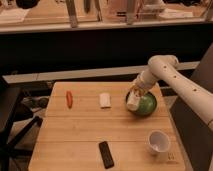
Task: Place the bottle in the ceramic bowl
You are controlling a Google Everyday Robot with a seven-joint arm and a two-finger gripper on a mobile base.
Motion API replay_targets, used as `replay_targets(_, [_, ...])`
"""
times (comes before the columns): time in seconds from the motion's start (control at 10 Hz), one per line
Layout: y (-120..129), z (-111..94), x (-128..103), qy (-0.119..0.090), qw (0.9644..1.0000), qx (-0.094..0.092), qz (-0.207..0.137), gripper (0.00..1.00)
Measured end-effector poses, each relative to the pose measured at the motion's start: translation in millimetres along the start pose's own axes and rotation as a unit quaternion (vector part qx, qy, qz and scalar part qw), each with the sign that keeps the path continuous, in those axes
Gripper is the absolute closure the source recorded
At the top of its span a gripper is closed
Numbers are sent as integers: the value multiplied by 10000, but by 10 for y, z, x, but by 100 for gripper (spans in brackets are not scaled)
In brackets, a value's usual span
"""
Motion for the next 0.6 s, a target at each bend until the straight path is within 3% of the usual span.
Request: replay_targets(0.6, [61,2,92,-14,9999,-52,147,92])
